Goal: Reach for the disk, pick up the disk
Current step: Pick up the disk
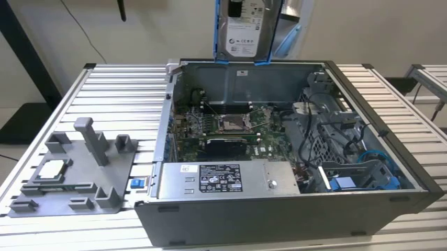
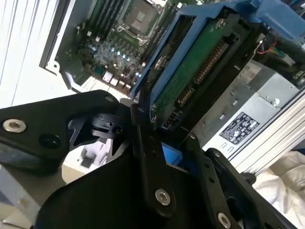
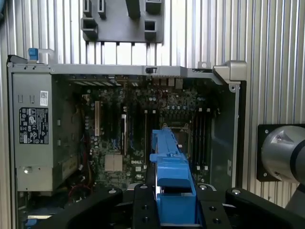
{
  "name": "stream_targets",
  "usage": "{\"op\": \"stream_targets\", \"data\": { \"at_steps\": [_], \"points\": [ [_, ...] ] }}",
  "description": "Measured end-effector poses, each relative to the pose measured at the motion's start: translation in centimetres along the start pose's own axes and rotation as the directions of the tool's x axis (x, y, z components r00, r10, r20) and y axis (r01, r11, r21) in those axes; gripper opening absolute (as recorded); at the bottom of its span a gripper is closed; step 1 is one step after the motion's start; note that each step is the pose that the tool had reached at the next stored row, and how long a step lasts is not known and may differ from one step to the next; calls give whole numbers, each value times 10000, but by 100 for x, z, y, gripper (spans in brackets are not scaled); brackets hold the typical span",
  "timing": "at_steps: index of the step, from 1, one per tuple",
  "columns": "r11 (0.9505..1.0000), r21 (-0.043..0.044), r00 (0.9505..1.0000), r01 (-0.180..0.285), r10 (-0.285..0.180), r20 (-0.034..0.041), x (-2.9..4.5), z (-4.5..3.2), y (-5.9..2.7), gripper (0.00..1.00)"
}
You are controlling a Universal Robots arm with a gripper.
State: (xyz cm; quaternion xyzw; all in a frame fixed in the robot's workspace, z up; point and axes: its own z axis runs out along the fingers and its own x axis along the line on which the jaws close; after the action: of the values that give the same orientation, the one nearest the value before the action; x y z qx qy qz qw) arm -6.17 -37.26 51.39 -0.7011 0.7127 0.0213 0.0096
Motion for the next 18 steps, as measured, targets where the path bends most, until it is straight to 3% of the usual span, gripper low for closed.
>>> {"op": "stream_targets", "data": {
  "at_steps": [18],
  "points": [
    [10000, -5, 10000, -1, 1, 0, -10, -9, -617, 0]
  ]
}}
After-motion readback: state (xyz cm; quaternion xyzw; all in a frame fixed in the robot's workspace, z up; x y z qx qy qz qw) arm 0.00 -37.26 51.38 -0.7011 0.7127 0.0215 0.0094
